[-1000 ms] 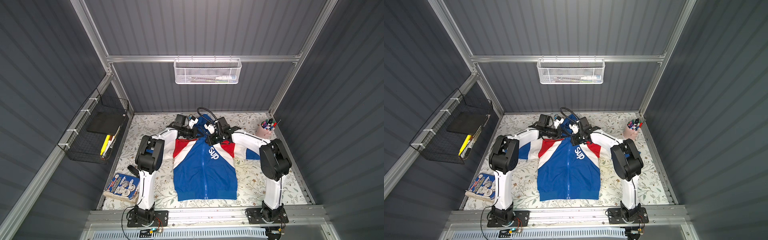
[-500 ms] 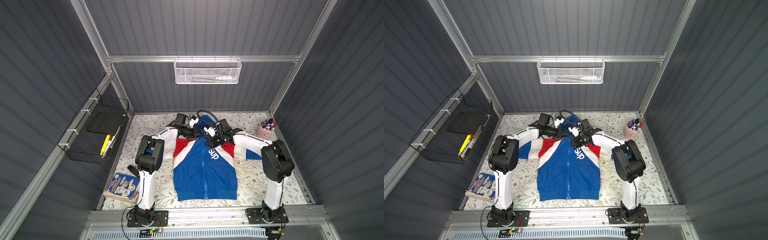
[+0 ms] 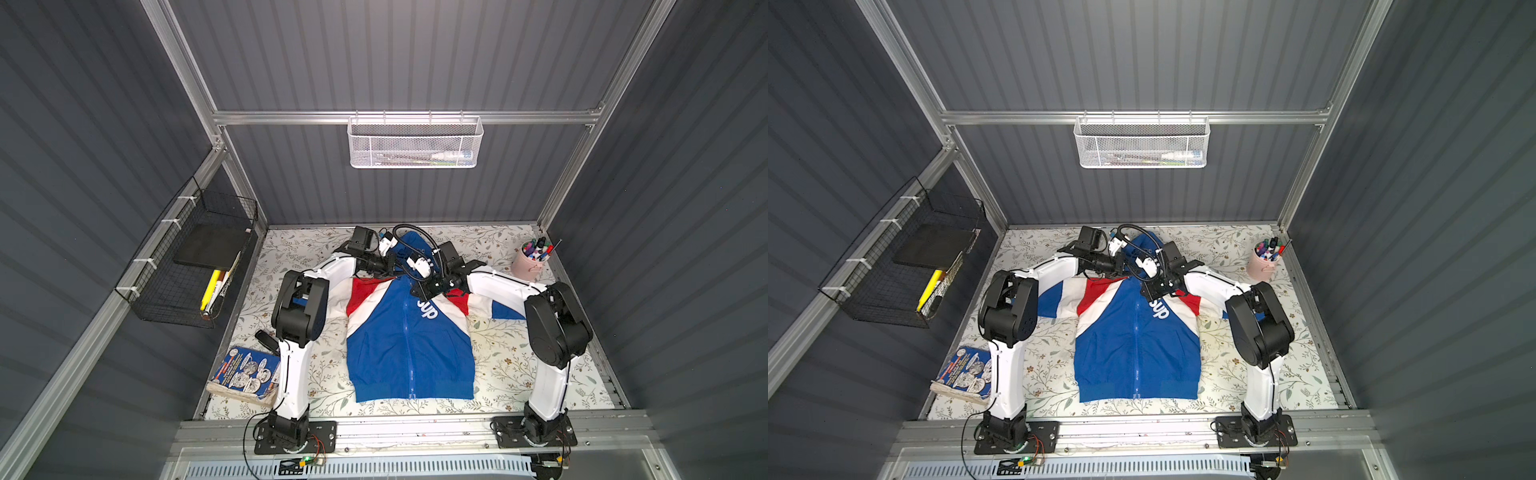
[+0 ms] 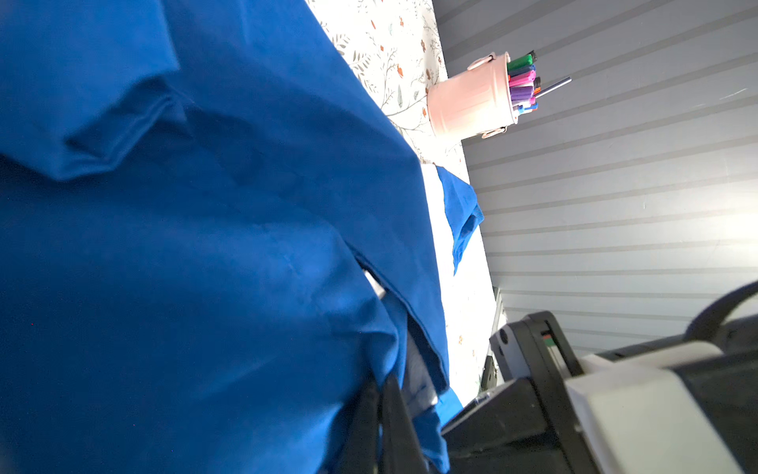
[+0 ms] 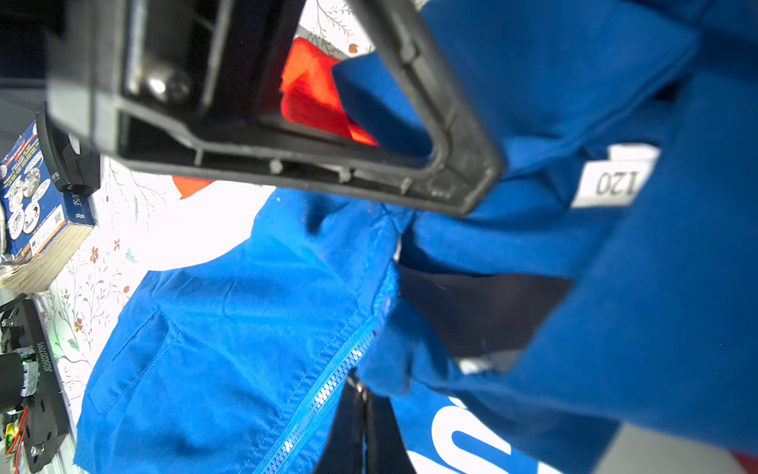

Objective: Unzip the jacket
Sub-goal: Unzip the zipper on the jacket.

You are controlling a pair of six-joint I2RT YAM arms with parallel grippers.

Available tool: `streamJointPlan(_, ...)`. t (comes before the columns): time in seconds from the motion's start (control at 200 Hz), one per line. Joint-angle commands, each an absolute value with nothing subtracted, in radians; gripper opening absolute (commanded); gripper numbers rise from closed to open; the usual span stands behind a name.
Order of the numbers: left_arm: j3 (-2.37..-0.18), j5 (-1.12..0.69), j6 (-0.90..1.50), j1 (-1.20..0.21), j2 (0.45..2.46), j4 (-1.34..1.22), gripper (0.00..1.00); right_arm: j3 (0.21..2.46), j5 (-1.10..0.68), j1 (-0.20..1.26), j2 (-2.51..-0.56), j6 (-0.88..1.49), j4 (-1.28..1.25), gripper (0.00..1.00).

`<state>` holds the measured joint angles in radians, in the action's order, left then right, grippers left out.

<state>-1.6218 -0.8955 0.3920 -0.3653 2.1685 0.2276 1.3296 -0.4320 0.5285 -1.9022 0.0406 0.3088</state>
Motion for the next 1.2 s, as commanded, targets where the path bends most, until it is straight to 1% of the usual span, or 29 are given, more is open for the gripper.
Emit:
streamJointPlan(0.0,-1.667,-0.9,0.369,-0.342,2.176,0.182,0.0,1.293,-0.444,0.551,-1.894,0.026,0.377,0.0)
streamJointPlan(0.41,-1.655,-0.925,0.393,-0.339,2.15,0.122,0.0,1.272,-0.434,0.588,-1.917,0.021,0.366,0.0)
streamJointPlan(0.61,-1.619,-0.939,0.382,-0.337,2.122,0.091,0.0,1.237,-0.325,0.578,-1.874,0.088,0.303,0.0)
streamJointPlan(0.625,-1.615,-0.94,0.378,-0.337,2.118,0.088,0.0,1.233,-0.286,0.574,-1.87,0.097,0.296,0.0)
streamJointPlan(0.665,-1.595,-0.945,0.373,-0.337,2.108,0.078,0.0,1.225,-0.269,0.567,-1.855,0.116,0.275,0.0)
streamJointPlan(0.886,-1.473,-0.968,0.347,-0.337,2.044,0.02,0.0,1.244,-0.305,0.543,-1.837,0.141,0.244,0.0)
streamJointPlan(0.906,-1.466,-0.968,0.345,-0.337,2.038,0.015,0.0,1.247,-0.342,0.543,-1.839,0.141,0.245,0.0)
streamJointPlan(0.986,-1.443,-0.972,0.344,-0.337,2.016,-0.001,0.0,1.253,-0.355,0.543,-1.845,0.141,0.246,0.0)
streamJointPlan(1.126,-1.446,-0.971,0.341,-0.336,2.001,-0.009,0.39,1.253,-0.375,0.545,-1.847,0.143,0.245,0.0)
streamJointPlan(1.151,-1.449,-0.97,0.34,-0.336,2.0,-0.009,0.45,1.253,-0.374,0.545,-1.846,0.143,0.245,0.0)
streamJointPlan(1.196,-1.453,-0.973,0.339,-0.336,2.002,-0.007,0.52,1.25,-0.375,0.544,-1.843,0.143,0.245,0.0)
